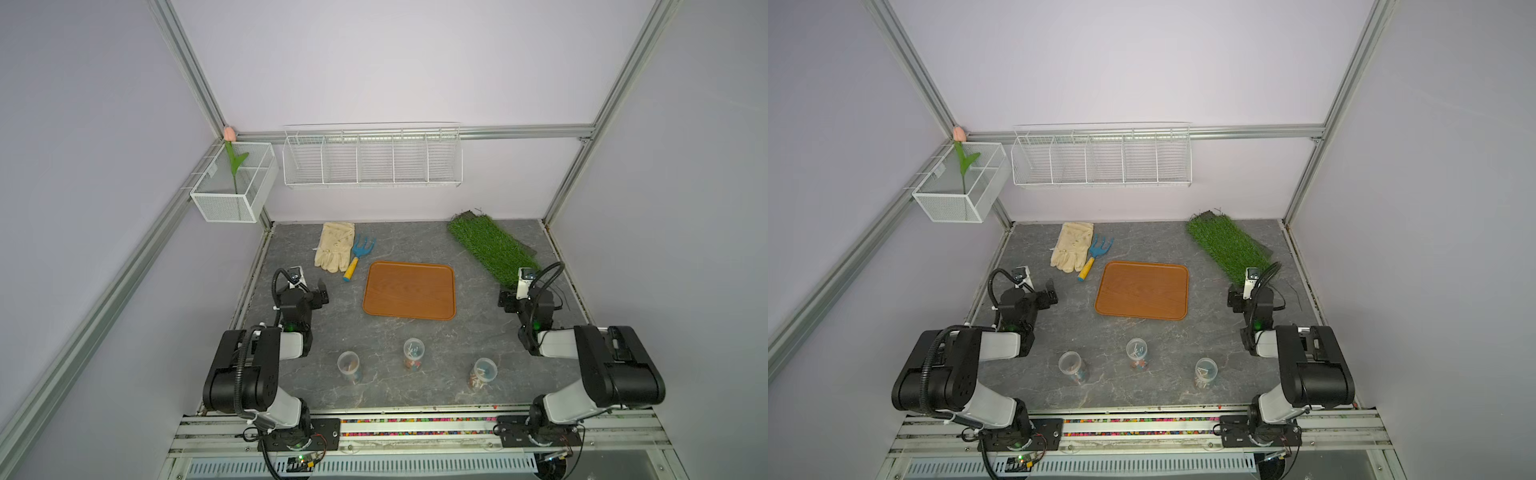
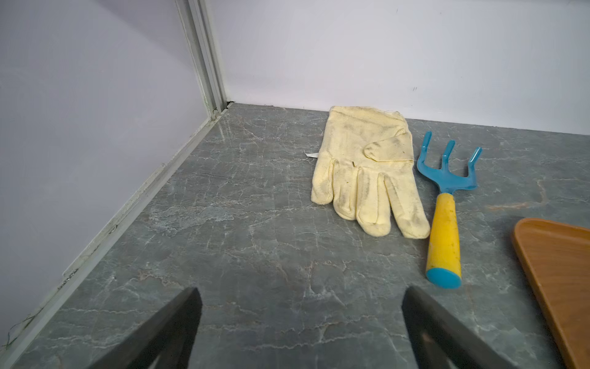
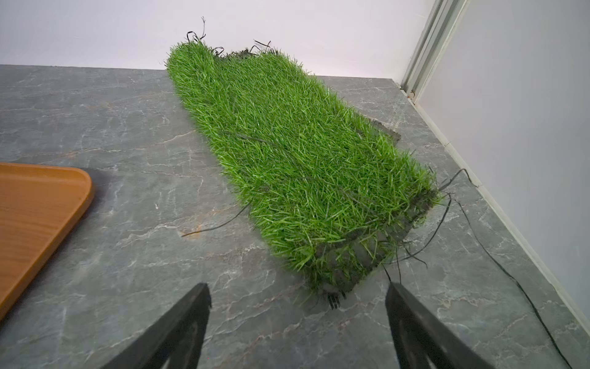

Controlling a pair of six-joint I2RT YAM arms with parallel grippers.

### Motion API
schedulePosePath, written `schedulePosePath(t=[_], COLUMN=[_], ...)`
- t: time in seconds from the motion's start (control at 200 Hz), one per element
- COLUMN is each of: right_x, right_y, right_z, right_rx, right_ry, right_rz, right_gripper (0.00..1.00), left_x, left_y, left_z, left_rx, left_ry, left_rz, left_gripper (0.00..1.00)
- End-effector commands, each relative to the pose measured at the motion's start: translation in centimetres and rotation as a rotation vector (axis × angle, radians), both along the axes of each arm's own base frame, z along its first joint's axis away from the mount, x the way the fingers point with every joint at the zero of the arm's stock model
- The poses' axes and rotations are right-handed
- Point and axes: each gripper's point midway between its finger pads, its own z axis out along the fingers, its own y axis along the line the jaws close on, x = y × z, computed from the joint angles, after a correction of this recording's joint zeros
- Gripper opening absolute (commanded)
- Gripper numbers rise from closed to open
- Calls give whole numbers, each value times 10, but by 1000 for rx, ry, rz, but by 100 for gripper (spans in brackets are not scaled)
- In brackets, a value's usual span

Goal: Pour the candies out of the jar
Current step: Pick up the jar from the center of the board.

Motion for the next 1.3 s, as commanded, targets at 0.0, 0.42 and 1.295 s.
schedulePosePath(t=[0.0,0.42,1.295], right_x=[5,6,-24], right_y=[3,3,72], right_z=[7,7,121], right_rx=[3,4,84], right_ry=[-25,-22,261], right_rz=[14,16,156], right_gripper=[89,89,89], left_x=[6,6,-23], left_y=[-1,3,4], left_z=[8,8,109], left_rx=[11,0,-146], left_ry=[-26,-25,146], left_rz=[-11,14,96], left_gripper=[99,99,99])
